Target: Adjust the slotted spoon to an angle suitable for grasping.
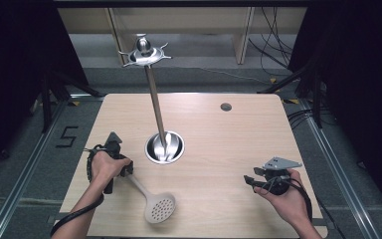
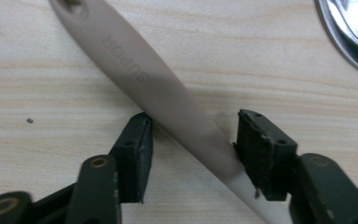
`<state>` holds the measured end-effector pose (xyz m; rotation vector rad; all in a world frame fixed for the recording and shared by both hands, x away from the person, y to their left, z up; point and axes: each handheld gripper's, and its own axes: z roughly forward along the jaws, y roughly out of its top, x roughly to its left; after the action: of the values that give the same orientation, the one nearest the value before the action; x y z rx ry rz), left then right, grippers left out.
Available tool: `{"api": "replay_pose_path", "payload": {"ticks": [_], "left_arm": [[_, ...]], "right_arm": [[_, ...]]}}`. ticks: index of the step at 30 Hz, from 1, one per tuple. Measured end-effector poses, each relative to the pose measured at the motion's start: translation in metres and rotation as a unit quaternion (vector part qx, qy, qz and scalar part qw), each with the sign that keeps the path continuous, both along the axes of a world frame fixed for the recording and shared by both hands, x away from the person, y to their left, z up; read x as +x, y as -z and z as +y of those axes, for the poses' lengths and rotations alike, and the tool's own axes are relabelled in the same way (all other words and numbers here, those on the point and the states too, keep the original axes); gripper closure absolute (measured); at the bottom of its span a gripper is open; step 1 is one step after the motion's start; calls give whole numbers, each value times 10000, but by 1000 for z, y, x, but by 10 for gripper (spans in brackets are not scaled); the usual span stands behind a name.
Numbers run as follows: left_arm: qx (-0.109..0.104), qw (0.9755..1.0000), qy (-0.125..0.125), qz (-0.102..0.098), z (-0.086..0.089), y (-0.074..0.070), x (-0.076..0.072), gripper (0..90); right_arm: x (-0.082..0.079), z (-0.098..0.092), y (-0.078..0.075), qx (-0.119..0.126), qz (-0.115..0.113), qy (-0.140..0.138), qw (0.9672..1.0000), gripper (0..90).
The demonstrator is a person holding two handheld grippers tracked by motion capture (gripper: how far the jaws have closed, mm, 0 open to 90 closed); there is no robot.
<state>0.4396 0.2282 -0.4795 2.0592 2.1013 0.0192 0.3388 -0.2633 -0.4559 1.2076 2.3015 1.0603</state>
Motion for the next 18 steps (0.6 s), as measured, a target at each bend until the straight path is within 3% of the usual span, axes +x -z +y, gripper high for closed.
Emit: {"api": "replay_pose_path", "payload": {"ticks": [3, 6, 7, 8, 9, 10, 11, 12, 13, 14, 17, 18], "left_arm": [[33, 9998, 212, 15, -1, -1, 1, 510], [-6, 9998, 176, -101, -4, 1, 0, 556], [58, 9989, 464, 36, -1, -2, 0, 556], [47, 9987, 503, 25, -1, -2, 0, 568], [33, 9992, 363, -148, -6, 0, -1, 606], [86, 9986, 519, -84, -5, -1, -1, 621], [86, 9986, 519, -84, -5, -1, -1, 636], [181, 9967, 786, -122, -5, -1, -3, 653], [181, 9967, 786, -122, -5, -1, -3, 665], [233, 9948, 989, -25, -5, -2, -3, 665], [304, 9965, 766, -129, -11, -1, -5, 696], [380, 9942, 1002, -119, -8, -2, -4, 696]], "right_arm": [[0, 0, 0, -1, 22, -1, 10000, 499], [0, 0, 0, 3, 10, -9, 10000, 499], [0, 0, 0, 3, 10, -9, 10000, 499], [0, 0, 0, 0, 11, -4, 10000, 499], [0, 0, 0, -12, -10, -7, 10000, 499], [0, 0, 0, -15, -15, -5, 10000, 499], [0, 0, 0, -15, -15, -5, 10000, 499], [0, 0, 0, -18, -37, -29, 10000, 499], [0, 0, 0, -18, -37, -29, 10000, 499], [0, 0, 0, -21, -36, -29, 10000, 499], [0, 0, 0, 15, 7, -16, 10000, 499], [0, 0, 0, 15, -36, -19, 10000, 499]]}}
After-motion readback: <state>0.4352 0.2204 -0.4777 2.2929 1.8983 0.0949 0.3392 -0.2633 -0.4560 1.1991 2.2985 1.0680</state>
